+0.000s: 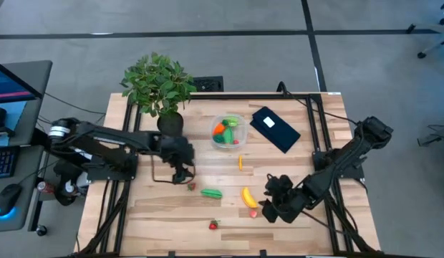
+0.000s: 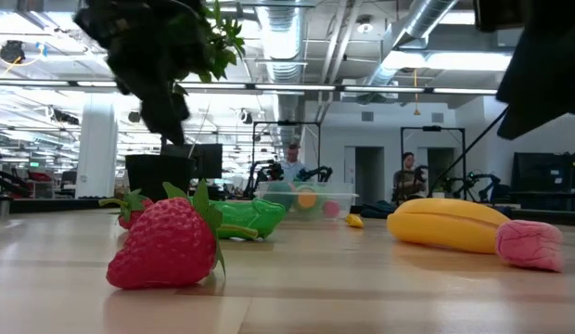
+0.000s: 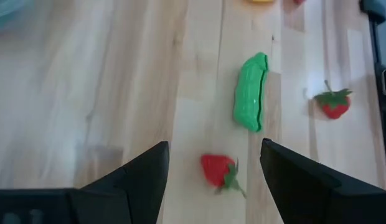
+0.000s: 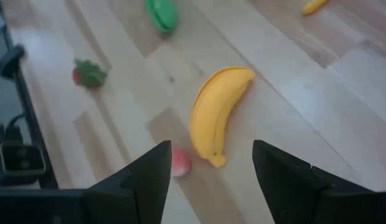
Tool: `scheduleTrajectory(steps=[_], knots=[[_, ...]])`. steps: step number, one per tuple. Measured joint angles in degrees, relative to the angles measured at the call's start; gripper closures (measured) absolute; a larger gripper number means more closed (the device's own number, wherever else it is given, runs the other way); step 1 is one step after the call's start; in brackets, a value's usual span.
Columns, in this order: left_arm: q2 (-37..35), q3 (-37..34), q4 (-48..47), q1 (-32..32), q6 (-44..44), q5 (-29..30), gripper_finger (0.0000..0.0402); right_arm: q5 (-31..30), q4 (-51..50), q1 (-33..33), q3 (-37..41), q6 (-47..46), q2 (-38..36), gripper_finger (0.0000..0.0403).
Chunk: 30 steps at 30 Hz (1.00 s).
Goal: Pick and placing Produce into tupperware
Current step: Put the yellow banana into the transparent bin
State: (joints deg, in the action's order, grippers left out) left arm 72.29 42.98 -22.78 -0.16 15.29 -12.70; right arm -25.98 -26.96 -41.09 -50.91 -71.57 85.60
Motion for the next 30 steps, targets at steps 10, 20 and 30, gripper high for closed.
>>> scheduleTrajectory(steps=[10,20,30], knots=[[-22.81,-10.30,0.24,-2.74,9.89,10.97,0.0161,3.20,11.36,3.65,5.32,-3.22,0.00,0.0187],[-37.92,-13.61,-4.17,-6.38,15.04,20.24,0.0161,8.05,16.81,8.76,7.32,-1.59,0.00,0.0153],[-42.04,-13.63,-8.12,-7.63,15.56,25.54,0.0161,15.09,15.87,14.69,7.30,-4.77,0.00,0.0151]])
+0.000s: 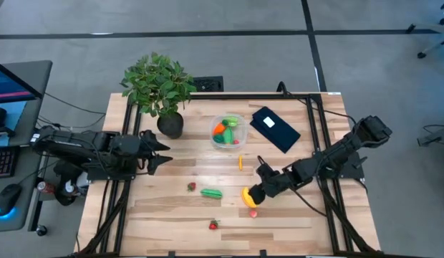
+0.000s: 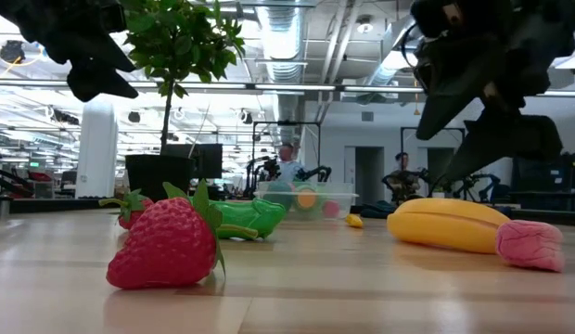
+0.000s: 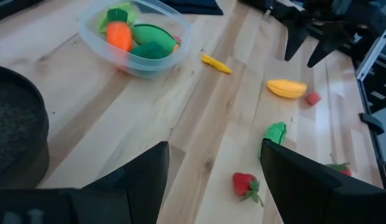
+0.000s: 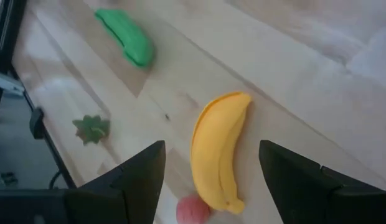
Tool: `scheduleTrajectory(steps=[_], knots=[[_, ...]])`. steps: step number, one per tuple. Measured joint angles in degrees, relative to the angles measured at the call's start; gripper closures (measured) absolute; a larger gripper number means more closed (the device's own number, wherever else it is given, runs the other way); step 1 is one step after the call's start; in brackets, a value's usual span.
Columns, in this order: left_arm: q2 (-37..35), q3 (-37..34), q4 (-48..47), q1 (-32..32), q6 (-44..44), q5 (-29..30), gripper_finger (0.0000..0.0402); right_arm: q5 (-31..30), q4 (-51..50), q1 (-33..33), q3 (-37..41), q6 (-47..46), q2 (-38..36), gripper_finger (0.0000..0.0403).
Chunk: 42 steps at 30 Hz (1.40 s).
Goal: Pick and placing Produce into tupperware
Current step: Put the yellow banana into the transparent bin
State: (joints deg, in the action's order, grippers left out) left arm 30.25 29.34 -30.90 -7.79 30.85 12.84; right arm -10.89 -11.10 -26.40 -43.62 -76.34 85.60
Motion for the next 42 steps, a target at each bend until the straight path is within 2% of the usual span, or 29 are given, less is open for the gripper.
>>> scheduleTrajectory(steps=[4,11,14,18,26,42], knots=[[0.03,0.00,-0.91,0.00,-0.07,0.02,0.0161,3.44,-0.74,1.45,0.00,-0.13,0.00,0.0151],[0.07,0.00,-1.79,0.00,-0.07,0.57,0.0161,5.98,-0.42,1.80,-0.02,0.26,0.00,0.0151],[0.05,0.00,-1.76,0.00,-0.08,1.04,0.0161,7.83,0.20,1.80,-0.48,0.24,1.97,0.0151],[0.08,0.00,-1.81,0.00,-0.06,1.16,0.0161,7.92,1.47,1.66,-2.86,0.36,5.34,0.0151],[-0.03,0.00,-2.47,-0.02,0.24,1.03,0.0161,7.60,-2.88,1.71,-8.06,1.25,13.48,0.0152],[-0.03,0.00,-3.07,-0.02,0.37,1.09,0.0161,8.76,-4.77,1.78,-12.25,1.40,18.96,0.0154]])
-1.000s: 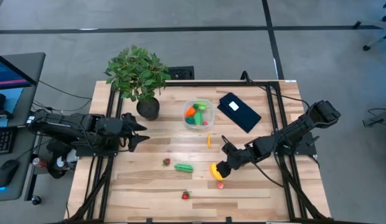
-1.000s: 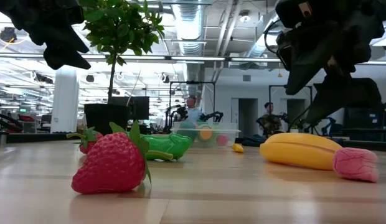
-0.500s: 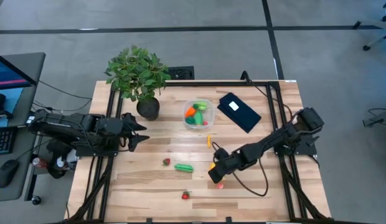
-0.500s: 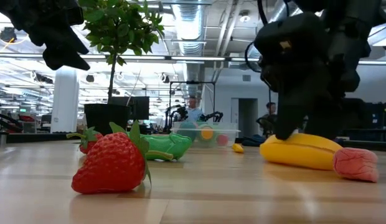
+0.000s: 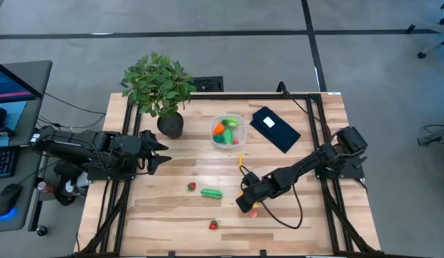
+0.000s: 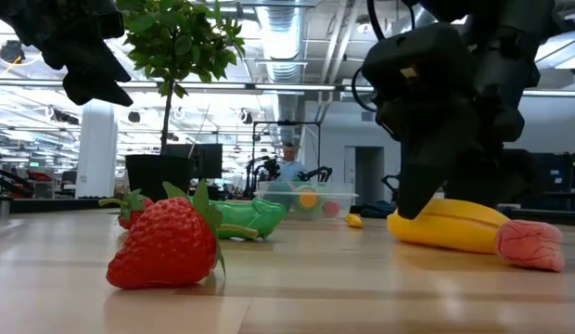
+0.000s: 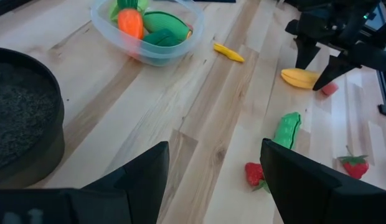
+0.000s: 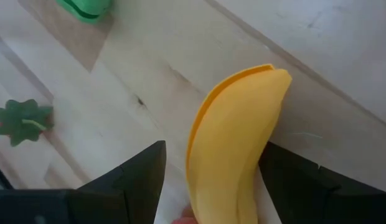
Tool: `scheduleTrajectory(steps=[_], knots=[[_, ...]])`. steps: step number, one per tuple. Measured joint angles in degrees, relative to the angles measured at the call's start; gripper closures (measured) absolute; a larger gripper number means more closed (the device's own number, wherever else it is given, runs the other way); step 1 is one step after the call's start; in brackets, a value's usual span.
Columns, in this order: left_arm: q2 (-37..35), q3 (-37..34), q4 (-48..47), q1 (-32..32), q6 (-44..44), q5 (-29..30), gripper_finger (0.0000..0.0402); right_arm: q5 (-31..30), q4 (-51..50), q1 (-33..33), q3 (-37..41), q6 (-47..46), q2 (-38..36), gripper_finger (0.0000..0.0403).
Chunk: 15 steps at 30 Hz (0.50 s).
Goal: Pick and placing Produce into tupperware
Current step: Put the yellow banana into the transparent bin
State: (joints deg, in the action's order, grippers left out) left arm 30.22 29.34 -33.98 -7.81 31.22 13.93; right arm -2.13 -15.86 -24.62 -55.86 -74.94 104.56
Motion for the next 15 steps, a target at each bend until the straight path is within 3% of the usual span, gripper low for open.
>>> scheduleTrajectory(steps=[9,15], knots=[[0.00,0.00,0.00,0.02,-0.02,0.39,0.0161,-1.79,-6.28,0.24,-2.79,1.50,0.67,0.0157],[0.00,0.00,0.00,0.02,-0.02,0.48,0.0161,-2.07,-7.00,0.35,-2.75,1.47,0.65,0.0191]])
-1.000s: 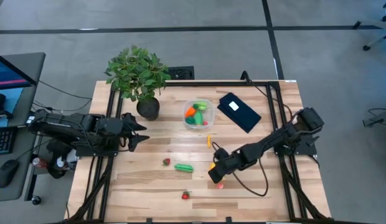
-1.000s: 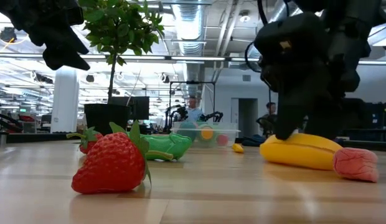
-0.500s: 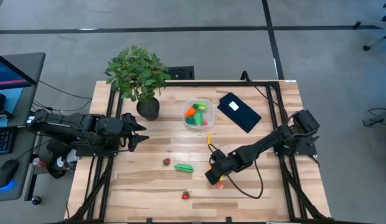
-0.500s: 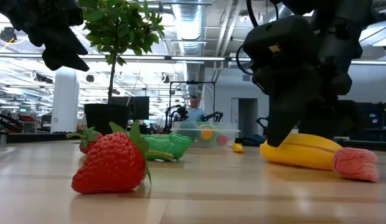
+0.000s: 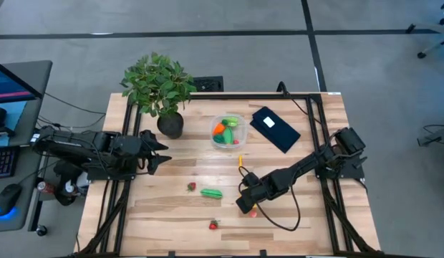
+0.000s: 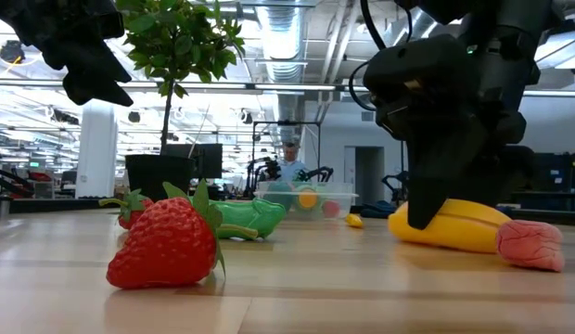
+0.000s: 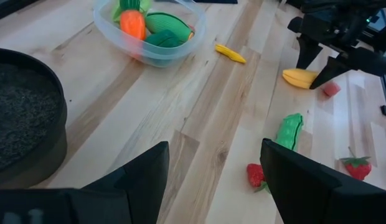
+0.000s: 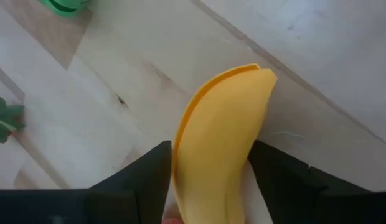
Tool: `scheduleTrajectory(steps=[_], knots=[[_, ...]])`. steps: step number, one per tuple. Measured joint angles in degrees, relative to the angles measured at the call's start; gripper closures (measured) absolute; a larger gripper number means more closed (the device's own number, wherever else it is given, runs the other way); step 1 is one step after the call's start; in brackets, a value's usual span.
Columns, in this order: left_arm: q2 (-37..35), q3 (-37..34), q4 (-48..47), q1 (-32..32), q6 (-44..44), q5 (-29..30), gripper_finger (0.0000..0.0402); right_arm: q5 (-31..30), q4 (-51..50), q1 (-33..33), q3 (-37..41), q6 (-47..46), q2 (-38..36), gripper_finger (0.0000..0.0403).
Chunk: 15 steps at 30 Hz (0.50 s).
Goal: Pick and placing Produce into tupperware
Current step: Put the yellow banana into the transparent bin
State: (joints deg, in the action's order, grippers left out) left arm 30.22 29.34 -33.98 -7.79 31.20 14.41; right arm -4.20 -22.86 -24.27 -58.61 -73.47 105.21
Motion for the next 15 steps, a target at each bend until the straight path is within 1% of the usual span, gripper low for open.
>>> scheduleTrajectory(steps=[6,9,12,15], knots=[[0.00,0.00,0.00,0.00,-0.02,0.69,0.0161,-0.30,-0.45,0.02,0.11,0.04,0.00,0.0240],[0.00,0.00,0.00,0.00,-0.02,1.22,0.0161,-0.31,-0.50,0.02,0.11,0.04,0.00,0.0258],[0.00,0.00,0.00,0.00,-0.03,1.31,0.0161,-0.31,-0.47,0.02,0.11,0.02,0.00,0.0264],[0.00,0.00,0.00,0.00,-0.04,1.31,0.0161,-0.33,-0.42,0.02,0.13,0.00,0.00,0.0251]])
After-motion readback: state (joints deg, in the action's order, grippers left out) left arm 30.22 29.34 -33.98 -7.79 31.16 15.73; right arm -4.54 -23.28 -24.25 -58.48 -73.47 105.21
